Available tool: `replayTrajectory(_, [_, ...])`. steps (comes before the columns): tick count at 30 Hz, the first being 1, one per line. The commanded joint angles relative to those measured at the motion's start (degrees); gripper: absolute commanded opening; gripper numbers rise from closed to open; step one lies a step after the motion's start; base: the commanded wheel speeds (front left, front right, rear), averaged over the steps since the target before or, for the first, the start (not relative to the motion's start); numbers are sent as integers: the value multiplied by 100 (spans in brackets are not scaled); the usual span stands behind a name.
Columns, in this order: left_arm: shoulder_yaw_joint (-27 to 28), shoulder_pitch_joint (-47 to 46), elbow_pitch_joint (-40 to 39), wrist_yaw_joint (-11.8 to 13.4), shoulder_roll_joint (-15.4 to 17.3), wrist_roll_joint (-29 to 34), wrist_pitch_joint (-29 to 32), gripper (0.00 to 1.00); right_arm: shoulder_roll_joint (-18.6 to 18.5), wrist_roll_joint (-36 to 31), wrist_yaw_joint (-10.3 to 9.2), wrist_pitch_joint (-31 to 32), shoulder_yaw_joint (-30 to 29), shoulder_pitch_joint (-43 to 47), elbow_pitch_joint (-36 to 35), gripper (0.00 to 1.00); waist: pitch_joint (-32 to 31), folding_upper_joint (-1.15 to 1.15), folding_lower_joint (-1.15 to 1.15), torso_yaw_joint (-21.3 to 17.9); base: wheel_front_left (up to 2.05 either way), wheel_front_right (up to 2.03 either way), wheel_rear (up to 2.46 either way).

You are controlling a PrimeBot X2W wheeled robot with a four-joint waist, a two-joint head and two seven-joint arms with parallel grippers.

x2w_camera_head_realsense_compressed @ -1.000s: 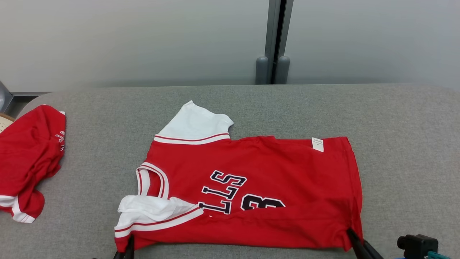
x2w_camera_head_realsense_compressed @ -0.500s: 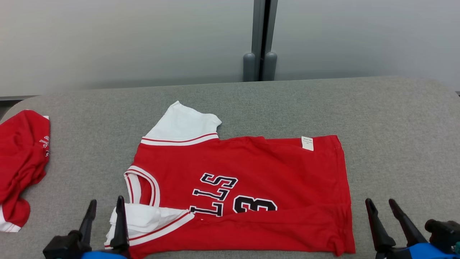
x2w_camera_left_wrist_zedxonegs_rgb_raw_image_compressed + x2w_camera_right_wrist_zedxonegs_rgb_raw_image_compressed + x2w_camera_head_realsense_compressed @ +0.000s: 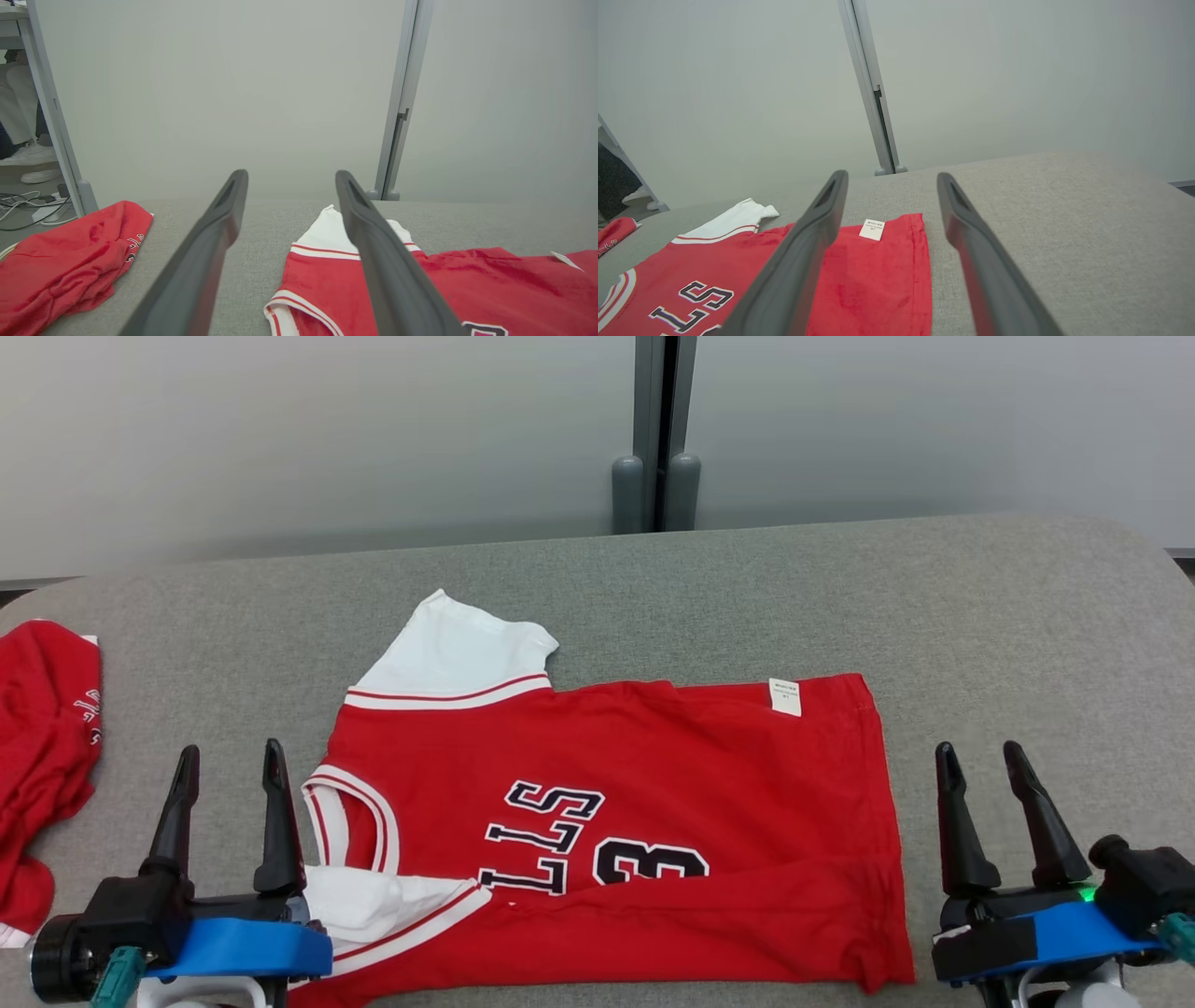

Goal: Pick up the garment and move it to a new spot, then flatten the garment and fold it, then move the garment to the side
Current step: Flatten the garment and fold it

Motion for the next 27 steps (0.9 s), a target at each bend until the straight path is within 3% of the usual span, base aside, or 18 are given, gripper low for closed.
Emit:
replayTrajectory(1, [39,-86,56,-44,-3,143,-26,100,47,-77,2,-39,45,-52,26,100,-8,0,0,11,0,0,0])
replayTrajectory(11, [194,-67,677,-87,-106,590,-27,100,184,-573,2,-47,400,247,30,100,-120,0,0,116,0,0,0])
replayTrajectory(27, [324,80,782,-198,-185,733,-27,100,198,-504,2,-47,400,551,111,100,-238,0,0,155,0,0,0])
